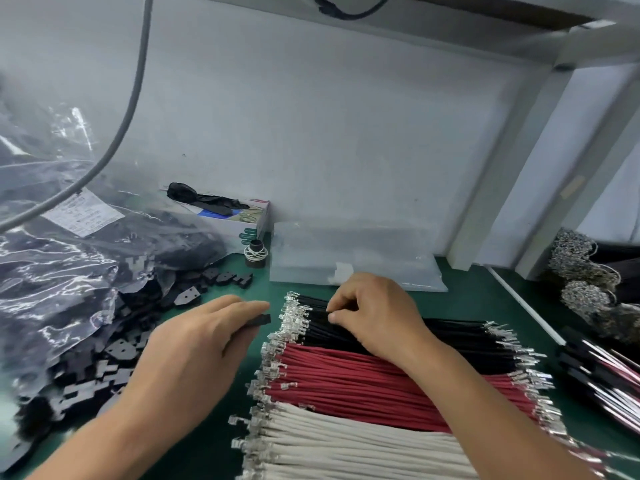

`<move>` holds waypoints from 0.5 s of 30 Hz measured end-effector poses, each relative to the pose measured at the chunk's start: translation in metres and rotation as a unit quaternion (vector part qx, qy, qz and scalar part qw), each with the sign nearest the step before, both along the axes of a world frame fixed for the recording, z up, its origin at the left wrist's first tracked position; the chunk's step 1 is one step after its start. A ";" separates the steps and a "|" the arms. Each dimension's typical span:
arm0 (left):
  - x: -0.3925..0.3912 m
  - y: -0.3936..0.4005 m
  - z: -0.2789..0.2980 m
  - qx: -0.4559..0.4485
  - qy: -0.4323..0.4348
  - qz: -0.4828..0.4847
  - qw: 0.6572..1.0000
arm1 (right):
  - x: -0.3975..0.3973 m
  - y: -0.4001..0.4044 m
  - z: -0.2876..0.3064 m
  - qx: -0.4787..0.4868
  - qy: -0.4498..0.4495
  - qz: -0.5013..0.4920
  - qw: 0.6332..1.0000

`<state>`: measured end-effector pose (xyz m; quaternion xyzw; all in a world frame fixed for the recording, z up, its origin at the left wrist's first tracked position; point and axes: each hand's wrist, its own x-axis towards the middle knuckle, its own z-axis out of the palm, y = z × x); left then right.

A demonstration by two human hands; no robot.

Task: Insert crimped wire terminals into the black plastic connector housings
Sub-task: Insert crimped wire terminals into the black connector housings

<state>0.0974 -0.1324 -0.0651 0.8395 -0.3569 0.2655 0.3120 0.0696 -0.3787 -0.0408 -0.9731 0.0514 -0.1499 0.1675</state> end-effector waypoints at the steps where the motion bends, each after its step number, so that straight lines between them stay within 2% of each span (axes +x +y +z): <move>1: -0.001 0.000 0.000 -0.008 0.007 0.000 1.000 | -0.002 -0.001 0.001 -0.003 -0.016 0.005 1.000; 6: -0.002 -0.002 -0.002 -0.044 0.059 -0.007 0.997 | -0.017 -0.002 0.021 -0.029 -0.086 0.049 0.995; 11: -0.006 -0.005 -0.001 -0.121 0.119 -0.055 0.984 | -0.060 0.006 0.031 -0.118 -0.299 0.091 0.943; 13: -0.010 -0.007 -0.001 -0.143 0.144 -0.073 0.976 | -0.076 0.013 0.015 -0.112 -0.325 0.081 0.936; 15: -0.014 -0.007 -0.001 -0.163 0.174 -0.084 0.968 | -0.085 0.020 -0.003 -0.059 -0.333 0.070 0.939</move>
